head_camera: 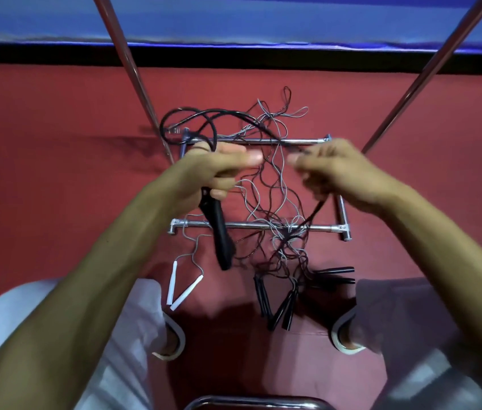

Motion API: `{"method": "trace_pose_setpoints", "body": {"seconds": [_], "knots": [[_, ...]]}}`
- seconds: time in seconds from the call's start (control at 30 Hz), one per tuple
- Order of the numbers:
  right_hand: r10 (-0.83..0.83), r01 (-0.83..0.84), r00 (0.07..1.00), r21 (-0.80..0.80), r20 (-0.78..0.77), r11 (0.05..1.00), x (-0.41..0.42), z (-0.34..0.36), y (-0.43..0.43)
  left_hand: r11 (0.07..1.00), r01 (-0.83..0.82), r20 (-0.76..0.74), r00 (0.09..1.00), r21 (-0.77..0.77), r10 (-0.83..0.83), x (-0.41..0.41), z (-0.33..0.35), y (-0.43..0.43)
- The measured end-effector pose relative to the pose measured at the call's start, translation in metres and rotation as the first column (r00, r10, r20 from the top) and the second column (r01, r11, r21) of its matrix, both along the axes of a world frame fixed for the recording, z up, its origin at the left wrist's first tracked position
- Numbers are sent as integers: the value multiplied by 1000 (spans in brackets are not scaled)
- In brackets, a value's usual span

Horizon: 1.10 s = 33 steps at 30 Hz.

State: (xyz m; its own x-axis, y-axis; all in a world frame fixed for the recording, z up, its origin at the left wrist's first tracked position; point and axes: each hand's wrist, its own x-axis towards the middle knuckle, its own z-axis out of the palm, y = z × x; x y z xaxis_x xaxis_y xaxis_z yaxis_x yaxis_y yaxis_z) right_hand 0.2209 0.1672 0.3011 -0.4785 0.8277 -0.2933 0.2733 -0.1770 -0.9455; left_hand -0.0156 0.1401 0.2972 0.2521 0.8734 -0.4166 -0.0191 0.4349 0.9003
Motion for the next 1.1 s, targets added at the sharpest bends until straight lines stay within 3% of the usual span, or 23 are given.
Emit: {"method": "trace_pose_setpoints", "body": {"seconds": [0.1, 0.17, 0.2, 0.23, 0.3, 0.33, 0.4, 0.47, 0.5, 0.6, 0.7, 0.77, 0.83, 0.9, 1.03, 1.1], "knots": [[-404, 408, 908, 8, -111, 913, 24, 17, 22, 993, 112, -318, 943, 43, -93, -11, -8, -1], [-680, 686, 724, 13, -115, 728, 51, 18, 41, 965, 260, -497, 844, 45, -204, -17, -13, -4], [-763, 763, 645, 84, -38, 641, 64, 18, 48, 949, 313, -552, 799, 39, -241, -18, -15, -5], [-793, 765, 597, 208, 124, 609, 79, 13, 53, 933, 359, -580, 765, 22, -280, -18, -17, -6], [-750, 588, 449, 472, 485, 657, 90, 3, 57, 902, 429, -566, 731, -51, -380, -12, -19, -10], [-713, 455, 442, 548, 545, 701, 83, 0, 51, 890, 447, -541, 728, -90, -420, -7, -21, -12], [-597, 193, 667, 671, 445, 716, 56, 0, 30, 874, 471, -497, 734, -119, -463, 3, -24, -13], [-312, -21, 885, 699, 345, 715, 17, -2, 2, 852, 521, -500, 723, -59, -477, 14, -24, -11], [-155, -112, 932, 666, 328, 737, -2, -7, -11, 832, 555, -535, 702, -3, -471, 19, -23, -10], [120, -296, 933, 538, 339, 789, -39, -24, -37, 757, 638, -625, 650, 140, -432, 26, -19, -13], [240, -317, 920, 228, 309, 921, -40, -27, -35, 793, 564, -570, 738, 228, -361, 18, -25, -14], [294, -322, 911, 51, 288, 945, -32, -24, -27, 838, 458, -507, 819, 297, -268, 10, -24, -11], [277, -315, 924, 112, 263, 943, -26, -22, -21, 817, 397, -553, 825, 418, -118, 3, -22, -7], [194, -243, 958, 241, 212, 940, -17, -21, -15, 736, 432, -673, 738, 521, 43, 0, -22, -6], [65, -167, 971, 456, 231, 874, -5, -14, -12, 699, 493, -816, 530, 519, 232, 5, -28, -9], [37, -147, 973, 491, 226, 859, -7, -13, -16, 709, 497, -841, 476, 499, 258, 8, -34, -9]]}}
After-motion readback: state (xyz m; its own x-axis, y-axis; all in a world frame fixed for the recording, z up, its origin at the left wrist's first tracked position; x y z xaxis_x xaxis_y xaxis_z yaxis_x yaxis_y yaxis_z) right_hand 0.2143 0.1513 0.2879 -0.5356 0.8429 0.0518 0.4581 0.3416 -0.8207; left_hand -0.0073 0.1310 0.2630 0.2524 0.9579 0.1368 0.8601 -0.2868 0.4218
